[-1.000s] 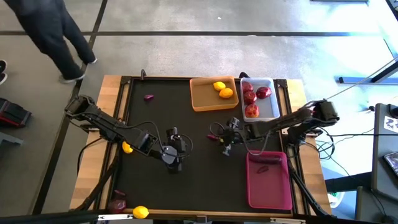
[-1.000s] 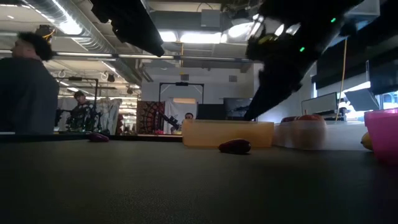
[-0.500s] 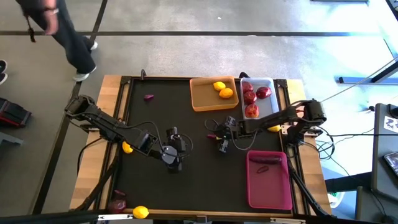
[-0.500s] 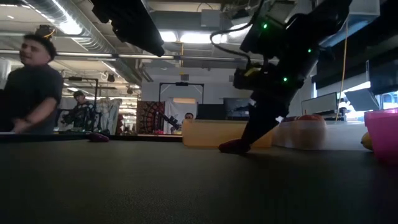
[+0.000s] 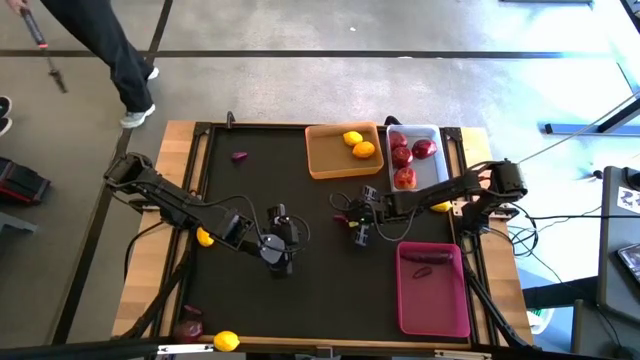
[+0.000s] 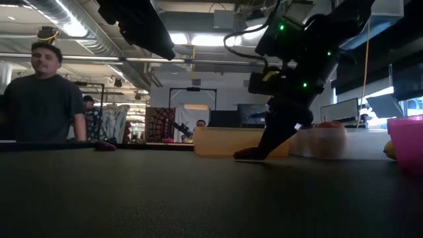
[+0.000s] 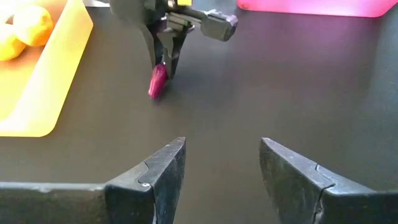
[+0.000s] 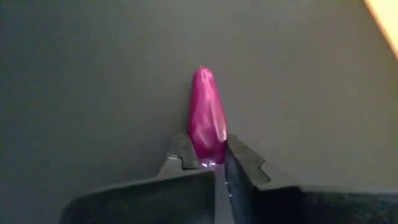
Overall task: Sort produce into baskets
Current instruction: Put the violet eggplant into the pink bin
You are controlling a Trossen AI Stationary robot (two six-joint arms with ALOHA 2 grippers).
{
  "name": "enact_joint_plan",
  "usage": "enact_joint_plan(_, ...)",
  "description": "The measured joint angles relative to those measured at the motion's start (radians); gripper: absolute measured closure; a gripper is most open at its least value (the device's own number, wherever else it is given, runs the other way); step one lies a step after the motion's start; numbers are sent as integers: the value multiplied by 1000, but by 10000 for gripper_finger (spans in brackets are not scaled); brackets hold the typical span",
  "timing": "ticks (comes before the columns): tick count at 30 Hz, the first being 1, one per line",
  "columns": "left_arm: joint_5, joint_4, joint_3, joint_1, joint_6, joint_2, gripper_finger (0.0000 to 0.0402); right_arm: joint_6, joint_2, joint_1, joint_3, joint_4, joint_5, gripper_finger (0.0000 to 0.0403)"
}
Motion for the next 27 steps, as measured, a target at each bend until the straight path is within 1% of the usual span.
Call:
enact_joint_plan(5, 0, 0, 0, 0, 1, 0, 203, 6, -130, 40, 1, -118, -14, 376)
enact_joint_plan(11, 0, -1, 0, 0, 2, 0, 203, 89, -323, 132, 2, -334, -43, 380)
enact_joint_plan(15, 0, 2, 0, 0, 5, 0, 203, 206, -441, 206, 2, -483, -43, 385)
enact_joint_plan(20, 0, 0, 0, 0, 4, 0, 203, 371, -555, 321, 2, -633, -46, 386)
enact_joint_plan(24, 0, -1, 0, 0, -2, 0, 203, 501, -624, 445, 2, -701, -76, 386)
enact_joint_plan(27, 0, 0, 0, 0, -3, 0, 203, 630, -659, 549, 2, -741, -77, 386)
